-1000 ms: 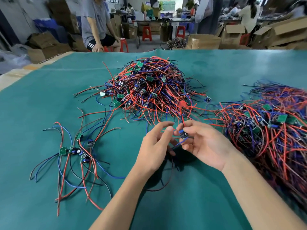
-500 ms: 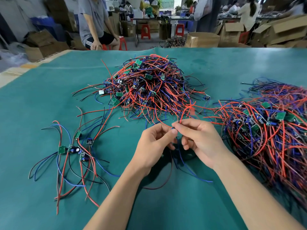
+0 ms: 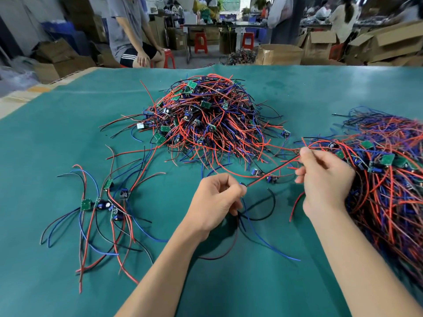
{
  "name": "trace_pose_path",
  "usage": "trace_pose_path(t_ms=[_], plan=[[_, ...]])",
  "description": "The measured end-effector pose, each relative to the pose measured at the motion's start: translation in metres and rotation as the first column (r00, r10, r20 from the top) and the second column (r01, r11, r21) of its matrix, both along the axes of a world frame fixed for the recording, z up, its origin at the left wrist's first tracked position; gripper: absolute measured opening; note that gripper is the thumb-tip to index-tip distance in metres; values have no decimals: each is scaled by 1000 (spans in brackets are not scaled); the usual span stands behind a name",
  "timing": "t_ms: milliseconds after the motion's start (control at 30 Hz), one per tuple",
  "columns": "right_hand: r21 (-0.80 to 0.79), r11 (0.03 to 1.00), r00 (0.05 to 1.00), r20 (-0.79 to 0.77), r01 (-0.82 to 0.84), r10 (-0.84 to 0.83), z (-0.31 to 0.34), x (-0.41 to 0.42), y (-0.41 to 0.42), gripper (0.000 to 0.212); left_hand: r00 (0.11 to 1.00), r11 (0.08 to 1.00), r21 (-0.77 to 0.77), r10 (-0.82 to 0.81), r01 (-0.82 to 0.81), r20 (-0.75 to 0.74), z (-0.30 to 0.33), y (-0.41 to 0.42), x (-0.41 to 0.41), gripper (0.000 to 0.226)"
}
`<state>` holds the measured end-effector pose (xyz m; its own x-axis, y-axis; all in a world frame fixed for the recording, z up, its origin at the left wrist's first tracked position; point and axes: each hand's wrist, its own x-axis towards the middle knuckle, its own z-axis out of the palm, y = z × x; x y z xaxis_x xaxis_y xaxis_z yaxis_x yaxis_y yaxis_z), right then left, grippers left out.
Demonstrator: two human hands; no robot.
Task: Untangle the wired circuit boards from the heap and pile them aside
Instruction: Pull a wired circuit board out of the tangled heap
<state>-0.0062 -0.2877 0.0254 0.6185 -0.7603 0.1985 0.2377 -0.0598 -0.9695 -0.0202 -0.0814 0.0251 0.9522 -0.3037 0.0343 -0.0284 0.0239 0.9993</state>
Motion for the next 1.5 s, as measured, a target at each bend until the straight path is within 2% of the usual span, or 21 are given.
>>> trace_pose_path(t_ms=[67, 133, 167, 233, 300, 333, 400, 567, 667, 733, 900, 1000, 1067, 1167, 1233, 1267, 1367, 1433, 1500], plan=[[27, 996, 996, 17, 84, -85, 1, 0, -5, 13, 999, 998, -33, 48, -48, 9, -1, 1, 1, 25], [46, 996, 997, 29, 77, -78, 4, -2, -2, 15, 997, 995, -62, 82, -81, 8, -1, 2, 3, 19], [38, 999, 1000, 25, 0, -1, 5, -4, 4, 18, 996, 993, -83, 86, -86, -2, -2, 2, 4, 14], [-42, 957, 957, -63, -288, 285, 6, -10, 23, 25, 997, 991, -112, 77, -77, -9, -2, 0, 4, 8], [-154, 810, 818, -230, -566, 528, 3, -16, 45, 31, 997, 994, -87, 68, -65, 23, -4, 0, 5, 9], [-201, 747, 768, -283, -634, 575, 0, -18, 54, 31, 997, 996, -66, 60, -57, 43, -5, 1, 5, 9], [-254, 721, 761, -304, -645, 573, -4, -19, 60, 28, 997, 999, -43, 28, -25, 70, -6, 3, 5, 5], [-139, 765, 777, -149, -628, 611, -1, -19, 52, 2, 998, 999, -10, -37, 37, 57, -7, 3, 5, 17], [-222, 758, 790, -208, -613, 577, 1, -19, 51, 4, 998, 1000, -11, -24, 24, 59, -8, 2, 5, 21], [-244, 763, 801, -195, -599, 566, 2, -19, 49, 8, 998, 1000, -2, -24, 24, 66, -8, 2, 5, 22], [-256, 862, 897, -70, -438, 435, 12, -18, 42, 9, 998, 998, -26, -57, 58, 34, -9, 2, 6, 18], [-251, 933, 961, 38, -257, 275, 26, -18, 22, 20, 996, 997, 24, -74, 73, 40, -9, 2, 5, 20], [-183, 971, 980, 103, -150, 171, 38, -21, 5, 20, 996, 996, 38, -81, 80, 42, -8, 1, 4, 22], [-169, 985, 991, 131, 46, -23, 51, -27, -26, 21, 997, 993, 117, -41, 33, 66, -12, -1, 4, 29], [-243, 950, 981, 50, 195, -188, 50, -27, -53, 26, 996, 985, 175, -20, 4, 88, -14, -3, 4, 28], [-339, 912, 965, -42, 230, -259, 46, -25, -64, 33, 996, 985, 175, -13, -3, 88, -15, -3, 4, 25], [-580, 786, 880, -236, 213, -413, 34, -22, -70, 55, 997, 986, 162, 22, -34, 78, -16, -3, 6, 22], [-650, 721, 871, -181, 243, -456, 36, -26, -51, 61, 996, 987, 154, 41, -52, 77, -16, -2, 8, 22], [-689, 673, 905, -60, 267, -421, 39, -29, -30, 57, 995, 987, 148, 53, -64, 79, -16, -2, 8, 22]])
